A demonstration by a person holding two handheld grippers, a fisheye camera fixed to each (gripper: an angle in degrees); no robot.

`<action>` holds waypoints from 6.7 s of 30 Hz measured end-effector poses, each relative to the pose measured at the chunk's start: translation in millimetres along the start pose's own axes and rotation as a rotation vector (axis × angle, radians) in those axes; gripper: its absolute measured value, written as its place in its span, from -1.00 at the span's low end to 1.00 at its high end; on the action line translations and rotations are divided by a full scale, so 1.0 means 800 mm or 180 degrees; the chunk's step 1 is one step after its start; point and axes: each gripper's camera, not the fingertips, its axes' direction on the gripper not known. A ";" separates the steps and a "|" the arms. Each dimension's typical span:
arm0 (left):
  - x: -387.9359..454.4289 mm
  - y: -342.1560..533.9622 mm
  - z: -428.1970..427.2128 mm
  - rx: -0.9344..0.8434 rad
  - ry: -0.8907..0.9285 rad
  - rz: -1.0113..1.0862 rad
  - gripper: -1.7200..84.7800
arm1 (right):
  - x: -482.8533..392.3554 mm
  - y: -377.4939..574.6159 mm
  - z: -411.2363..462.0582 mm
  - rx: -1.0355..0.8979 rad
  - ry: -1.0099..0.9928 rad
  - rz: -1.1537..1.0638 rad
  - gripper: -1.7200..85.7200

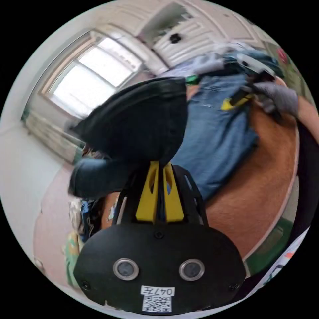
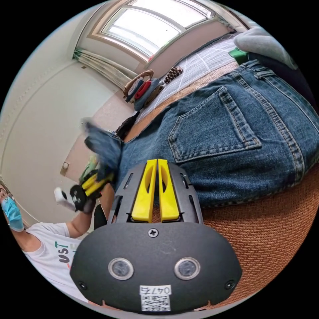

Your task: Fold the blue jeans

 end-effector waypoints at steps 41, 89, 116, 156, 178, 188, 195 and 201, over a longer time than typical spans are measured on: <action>-0.448 0.394 0.103 -0.0473 0.0012 -0.4558 -0.70 | 0.166 0.031 0.018 0.0032 -0.0229 -0.0074 -0.98; -0.394 0.654 0.232 -0.0542 0.0720 -0.4646 -0.81 | 0.273 -0.132 -0.121 0.0045 -0.0391 -0.0271 -0.97; -0.230 0.613 0.467 -0.2032 -0.0009 -0.3091 -0.98 | 0.126 -0.611 -0.036 -0.0852 0.2726 -0.1065 -0.98; -0.124 1.009 0.250 0.0044 0.1830 -0.5467 -0.67 | -0.147 -0.296 -0.180 -0.0888 0.1736 -0.3157 -0.97; -0.015 1.222 0.006 0.0056 0.2520 -0.5218 -0.98 | 0.292 -0.163 -0.578 0.0364 0.2158 -0.0054 -0.77; -0.027 1.202 -0.019 -0.0124 0.2481 -0.5147 -0.98 | 0.410 -0.127 -0.626 0.0523 0.2000 0.0167 -0.94; -0.018 1.151 -0.043 -0.0628 0.2572 -0.4561 -0.98 | 0.404 -0.124 -0.696 0.0286 0.2609 0.0008 -0.95; -0.001 1.170 -0.047 -0.0332 0.2727 -0.4944 -0.98 | 0.523 -0.114 -0.644 -0.0480 0.2654 0.0413 -0.94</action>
